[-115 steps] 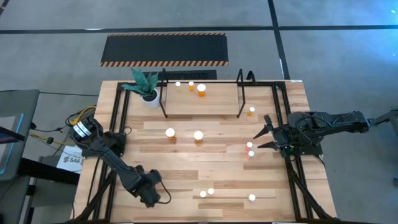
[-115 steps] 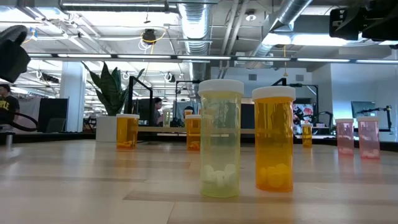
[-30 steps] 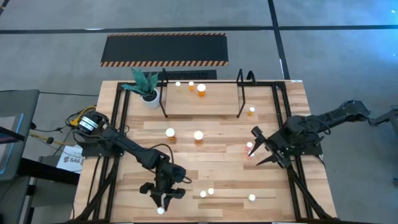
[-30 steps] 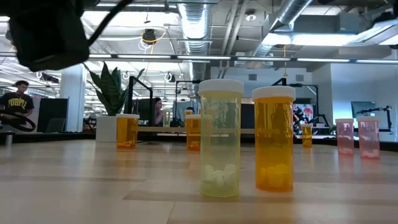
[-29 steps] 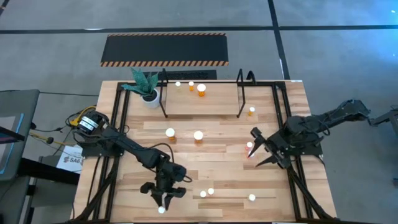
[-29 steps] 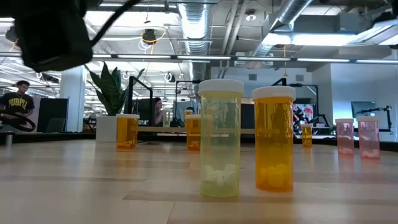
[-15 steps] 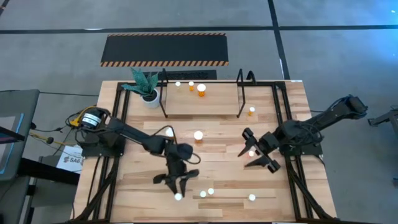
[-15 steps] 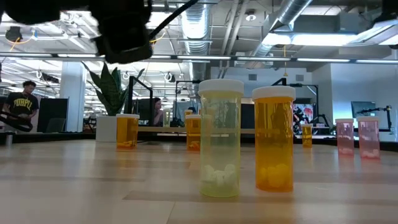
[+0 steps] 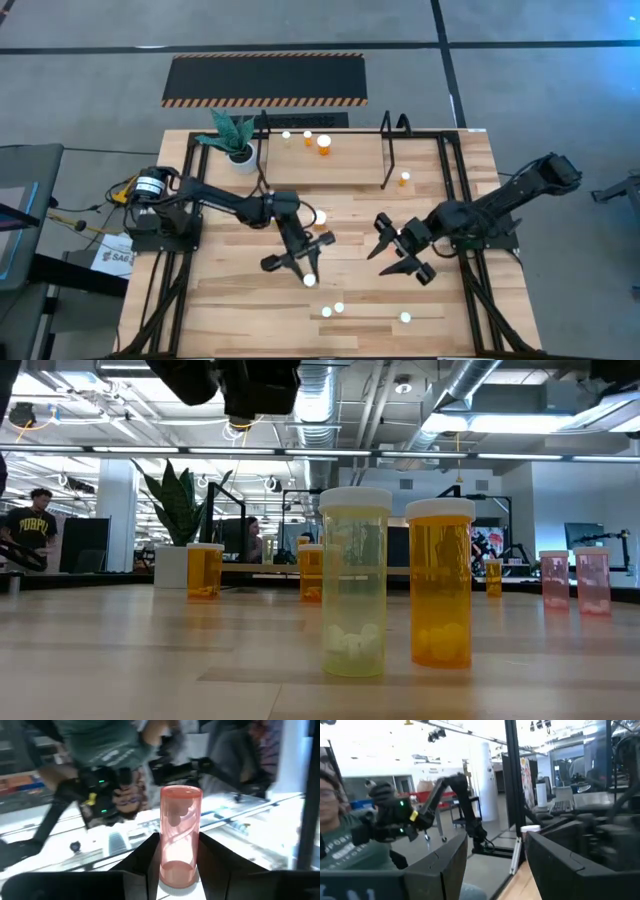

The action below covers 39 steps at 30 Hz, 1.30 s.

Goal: Pick and place medicine bottles onto shelf by color
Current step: Put the bottom left pink pill bottle on the shelf

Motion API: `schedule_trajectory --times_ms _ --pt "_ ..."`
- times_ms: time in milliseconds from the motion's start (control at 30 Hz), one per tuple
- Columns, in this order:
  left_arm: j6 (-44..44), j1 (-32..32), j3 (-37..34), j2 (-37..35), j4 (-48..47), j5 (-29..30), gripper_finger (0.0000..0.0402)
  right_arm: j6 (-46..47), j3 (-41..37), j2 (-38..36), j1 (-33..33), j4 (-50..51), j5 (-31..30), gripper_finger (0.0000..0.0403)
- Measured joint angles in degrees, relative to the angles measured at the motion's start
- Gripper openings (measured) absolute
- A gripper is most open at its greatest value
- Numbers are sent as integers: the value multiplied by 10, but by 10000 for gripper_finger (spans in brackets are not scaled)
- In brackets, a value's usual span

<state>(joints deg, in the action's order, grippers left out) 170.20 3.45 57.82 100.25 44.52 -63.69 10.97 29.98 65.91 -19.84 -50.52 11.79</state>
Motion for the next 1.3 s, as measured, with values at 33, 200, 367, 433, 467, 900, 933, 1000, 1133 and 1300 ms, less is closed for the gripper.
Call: schedule_trajectory --times_ms 33,200,367,433,467,900,933,1000,1133,1300 --pt "-2 -6 0 0 0 1 94 -5 7 12 2 1 0 223" --pt "-9 -29 0 0 -5 24 94 6 47 60 13 7 -17 223" --pt "-9 -61 0 0 -5 24 94 -16 109 60 25 173 -43 223" --pt "-8 -78 0 0 -5 21 94 -23 146 49 32 273 -98 223" --pt "-8 -87 0 0 -5 20 94 -24 165 44 36 316 -124 223" --pt "-3 -184 16 0 42 19 94 -27 245 44 12 479 -286 223" --pt "-2 -187 19 0 41 16 94 -35 245 45 6 479 -314 223" --pt "-1 -191 27 0 42 9 94 -39 245 54 -4 478 -363 223" --pt "0 -188 35 0 38 6 94 -45 245 81 -2 479 -426 223" --pt "1 -182 37 0 38 9 94 -56 245 109 7 460 -463 223"
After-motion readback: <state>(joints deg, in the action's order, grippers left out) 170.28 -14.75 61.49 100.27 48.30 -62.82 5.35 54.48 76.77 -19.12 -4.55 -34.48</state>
